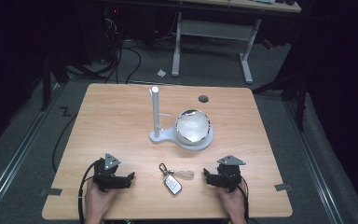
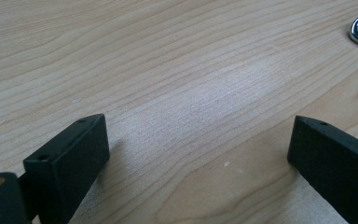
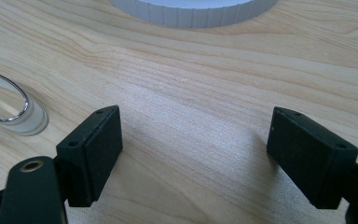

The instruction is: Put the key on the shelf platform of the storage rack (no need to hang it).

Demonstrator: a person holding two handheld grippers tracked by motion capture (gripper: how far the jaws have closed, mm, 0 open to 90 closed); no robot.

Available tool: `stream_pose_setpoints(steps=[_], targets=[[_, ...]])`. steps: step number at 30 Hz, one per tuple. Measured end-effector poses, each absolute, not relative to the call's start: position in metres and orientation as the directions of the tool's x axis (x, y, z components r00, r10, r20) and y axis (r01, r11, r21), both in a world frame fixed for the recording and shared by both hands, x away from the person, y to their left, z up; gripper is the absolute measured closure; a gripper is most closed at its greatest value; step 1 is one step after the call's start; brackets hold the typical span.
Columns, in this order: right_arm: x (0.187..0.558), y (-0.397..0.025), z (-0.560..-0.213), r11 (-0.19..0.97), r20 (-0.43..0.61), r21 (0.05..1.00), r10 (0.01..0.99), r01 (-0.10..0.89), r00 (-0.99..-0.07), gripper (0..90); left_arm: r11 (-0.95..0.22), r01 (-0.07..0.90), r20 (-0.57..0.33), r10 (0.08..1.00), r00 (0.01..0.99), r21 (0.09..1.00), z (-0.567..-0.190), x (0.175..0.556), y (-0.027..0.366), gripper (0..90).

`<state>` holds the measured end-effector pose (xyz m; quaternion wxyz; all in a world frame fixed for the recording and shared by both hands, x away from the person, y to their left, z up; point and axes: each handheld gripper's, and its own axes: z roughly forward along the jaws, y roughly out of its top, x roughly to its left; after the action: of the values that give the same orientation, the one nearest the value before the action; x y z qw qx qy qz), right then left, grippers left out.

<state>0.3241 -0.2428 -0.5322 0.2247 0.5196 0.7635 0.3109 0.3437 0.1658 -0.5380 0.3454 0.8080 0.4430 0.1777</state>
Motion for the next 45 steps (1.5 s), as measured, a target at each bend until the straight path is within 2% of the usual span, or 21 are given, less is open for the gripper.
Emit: stream_pose_setpoints(steps=[20, 25, 29, 33, 45], targets=[[0.323, -0.245, -0.532, 0.259, -0.015, 0.713, 0.935, 0.652, -0.355, 22.2, -0.366, 0.592, -0.019, 0.840, 0.543, 0.718, -0.538, 0.343, 0.166, 7.3], [0.321, -0.249, -0.531, 0.271, -0.018, 0.712, 0.929, 0.647, -0.370, 27.8, -0.364, 0.591, -0.019, 0.841, 0.541, 0.720, -0.538, 0.343, 0.166, 7.8], [0.319, -0.251, -0.529, 0.267, -0.019, 0.714, 0.931, 0.647, -0.364, 37.0, -0.361, 0.592, -0.020, 0.842, 0.538, 0.721, -0.538, 0.343, 0.166, 8.2], [0.317, -0.250, -0.528, 0.282, -0.035, 0.715, 0.929, 0.640, -0.370, 42.2, -0.360, 0.591, -0.018, 0.844, 0.537, 0.722, -0.538, 0.343, 0.166, 8.6], [0.305, -0.247, -0.516, 0.302, -0.031, 0.750, 0.905, 0.588, -0.425, 48.3, -0.359, 0.592, -0.019, 0.845, 0.535, 0.722, -0.538, 0.343, 0.167, 9.4]])
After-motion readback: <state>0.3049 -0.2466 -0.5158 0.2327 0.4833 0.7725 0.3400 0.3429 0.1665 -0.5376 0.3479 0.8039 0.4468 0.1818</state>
